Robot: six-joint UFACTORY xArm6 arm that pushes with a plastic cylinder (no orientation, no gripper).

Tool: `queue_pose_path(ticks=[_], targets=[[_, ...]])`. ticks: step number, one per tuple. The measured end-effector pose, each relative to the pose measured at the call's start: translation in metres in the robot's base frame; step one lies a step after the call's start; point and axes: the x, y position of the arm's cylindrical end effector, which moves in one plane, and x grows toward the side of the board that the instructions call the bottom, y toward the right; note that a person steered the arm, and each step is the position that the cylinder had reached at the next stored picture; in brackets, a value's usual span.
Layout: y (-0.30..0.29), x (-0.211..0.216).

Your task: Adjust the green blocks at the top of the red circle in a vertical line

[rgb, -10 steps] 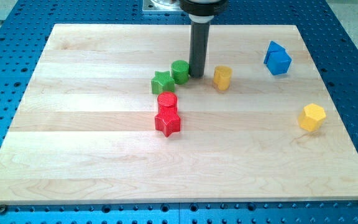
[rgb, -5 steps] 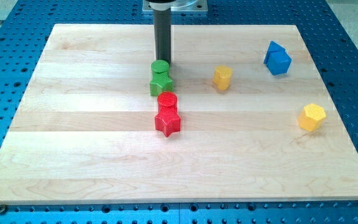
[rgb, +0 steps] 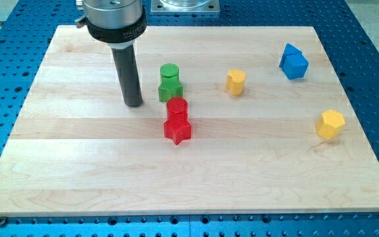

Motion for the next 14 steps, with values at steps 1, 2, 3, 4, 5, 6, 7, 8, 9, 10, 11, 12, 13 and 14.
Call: queue_pose_path(ticks=[1,2,3,4,5,6,7,8,9,10,11,12,13,14], targets=[[0.039,-0.011],[0.039,-0.011],[0.039,-0.011],[0.017,-0.019],[0.008,-0.058],[0.013,-0.064],[0.025,-0.076],[0.03,-0.076],[0.032,-0.076],[0.045,-0.076],[0.049,-0.076],[0.051,-0.076],[0.051,-0.076],[0.053,-0.09]])
